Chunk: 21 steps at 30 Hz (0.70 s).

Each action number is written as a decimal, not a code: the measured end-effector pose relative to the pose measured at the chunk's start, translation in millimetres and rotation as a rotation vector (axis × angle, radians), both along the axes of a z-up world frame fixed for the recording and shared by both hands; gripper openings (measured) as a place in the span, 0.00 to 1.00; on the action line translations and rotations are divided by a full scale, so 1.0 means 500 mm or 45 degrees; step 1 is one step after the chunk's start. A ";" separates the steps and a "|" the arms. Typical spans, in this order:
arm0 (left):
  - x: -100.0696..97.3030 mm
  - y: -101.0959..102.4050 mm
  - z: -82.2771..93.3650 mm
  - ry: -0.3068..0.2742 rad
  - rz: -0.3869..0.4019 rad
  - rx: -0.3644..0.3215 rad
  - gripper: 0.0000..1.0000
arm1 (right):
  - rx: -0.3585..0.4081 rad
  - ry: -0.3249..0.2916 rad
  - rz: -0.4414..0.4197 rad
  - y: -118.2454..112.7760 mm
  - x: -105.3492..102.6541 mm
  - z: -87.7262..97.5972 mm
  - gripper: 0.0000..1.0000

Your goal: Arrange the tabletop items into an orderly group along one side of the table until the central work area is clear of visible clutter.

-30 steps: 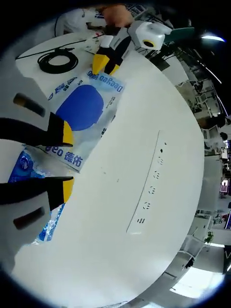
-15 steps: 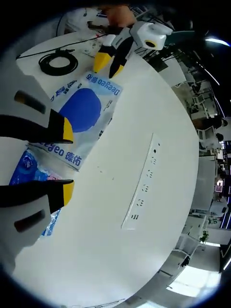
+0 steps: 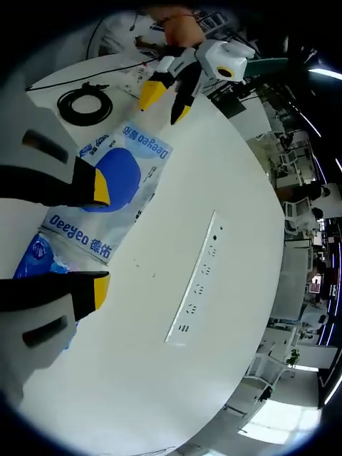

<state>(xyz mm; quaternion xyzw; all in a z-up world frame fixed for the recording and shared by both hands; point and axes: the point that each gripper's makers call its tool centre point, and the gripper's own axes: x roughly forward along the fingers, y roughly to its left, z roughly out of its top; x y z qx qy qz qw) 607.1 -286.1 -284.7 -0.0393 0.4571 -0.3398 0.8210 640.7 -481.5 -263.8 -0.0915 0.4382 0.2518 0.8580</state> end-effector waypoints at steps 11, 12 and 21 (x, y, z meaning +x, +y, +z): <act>-0.002 0.026 0.062 -0.083 0.007 -0.017 0.61 | 0.041 -0.023 0.038 0.020 -0.010 0.028 0.39; -0.003 0.028 0.066 -0.088 0.010 -0.020 0.61 | 0.044 -0.028 0.040 0.022 -0.010 0.031 0.40; -0.019 0.051 0.112 -0.139 0.033 -0.046 0.66 | 0.124 -0.068 0.094 0.047 -0.024 0.072 0.42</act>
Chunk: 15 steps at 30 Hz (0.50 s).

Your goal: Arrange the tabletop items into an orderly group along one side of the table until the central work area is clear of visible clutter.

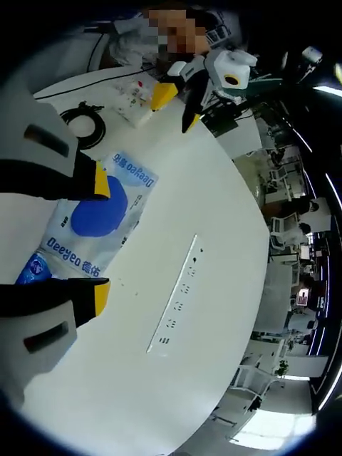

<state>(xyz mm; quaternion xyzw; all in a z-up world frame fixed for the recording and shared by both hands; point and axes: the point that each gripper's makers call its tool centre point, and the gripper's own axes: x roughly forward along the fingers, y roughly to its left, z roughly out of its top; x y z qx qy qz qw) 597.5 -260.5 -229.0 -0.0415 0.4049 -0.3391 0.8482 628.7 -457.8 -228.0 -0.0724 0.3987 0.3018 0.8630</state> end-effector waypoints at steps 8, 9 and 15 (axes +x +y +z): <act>-0.022 0.017 0.049 -0.050 0.010 -0.028 0.68 | 0.066 -0.031 0.074 0.032 -0.017 0.036 0.42; -0.023 0.019 0.055 -0.058 0.011 -0.031 0.68 | 0.067 -0.033 0.077 0.033 -0.018 0.038 0.42; -0.037 0.040 0.097 -0.112 0.029 -0.049 0.68 | 0.090 -0.059 0.145 0.061 -0.031 0.064 0.42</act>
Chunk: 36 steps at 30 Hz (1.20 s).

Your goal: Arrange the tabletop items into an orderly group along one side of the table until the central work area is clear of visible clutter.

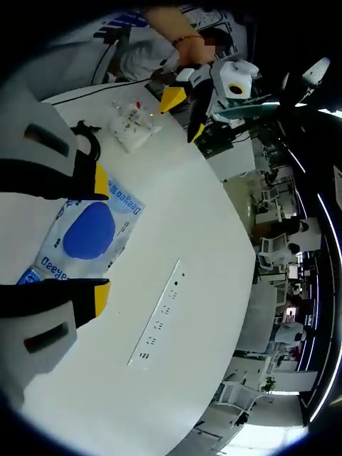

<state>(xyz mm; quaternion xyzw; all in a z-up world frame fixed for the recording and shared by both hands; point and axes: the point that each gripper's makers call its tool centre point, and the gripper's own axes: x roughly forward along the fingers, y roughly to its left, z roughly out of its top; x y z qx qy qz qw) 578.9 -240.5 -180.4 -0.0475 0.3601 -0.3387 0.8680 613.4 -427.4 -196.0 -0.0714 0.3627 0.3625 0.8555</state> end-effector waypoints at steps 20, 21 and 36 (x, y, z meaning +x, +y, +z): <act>-0.092 0.112 0.077 -0.082 0.120 -0.029 0.68 | 0.044 -0.066 0.296 0.124 -0.058 0.058 0.41; -0.100 0.118 0.074 -0.079 0.126 -0.026 0.68 | 0.045 -0.063 0.304 0.129 -0.060 0.059 0.41; -0.188 0.193 0.063 -0.048 0.182 -0.018 0.69 | 0.036 -0.031 0.496 0.212 -0.108 0.058 0.42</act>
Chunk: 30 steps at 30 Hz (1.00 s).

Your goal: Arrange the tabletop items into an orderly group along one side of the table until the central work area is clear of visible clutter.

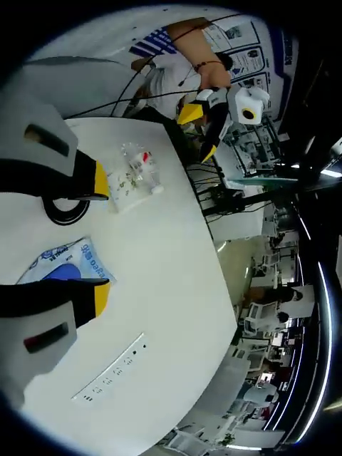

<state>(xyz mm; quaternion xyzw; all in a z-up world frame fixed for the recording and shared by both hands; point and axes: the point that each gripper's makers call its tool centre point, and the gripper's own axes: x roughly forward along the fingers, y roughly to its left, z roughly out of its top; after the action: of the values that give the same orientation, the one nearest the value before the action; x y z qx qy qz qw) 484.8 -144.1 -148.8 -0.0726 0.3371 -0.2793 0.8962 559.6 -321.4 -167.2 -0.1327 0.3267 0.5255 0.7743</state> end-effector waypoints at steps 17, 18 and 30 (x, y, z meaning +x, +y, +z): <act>-0.085 0.069 -0.011 0.017 0.092 -0.036 0.68 | -0.017 0.067 0.240 0.114 -0.050 -0.029 0.41; -0.089 0.070 -0.014 0.022 0.094 -0.038 0.68 | -0.021 0.072 0.252 0.119 -0.051 -0.032 0.41; -0.120 0.098 -0.041 0.051 0.149 -0.073 0.68 | -0.084 0.145 0.442 0.183 -0.057 -0.092 0.40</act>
<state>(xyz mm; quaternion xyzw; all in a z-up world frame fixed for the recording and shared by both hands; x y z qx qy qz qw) 424.8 -95.1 -169.6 -0.1232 0.3418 -0.2343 0.9017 531.1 -229.7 -213.4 -0.1824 0.3591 0.6470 0.6475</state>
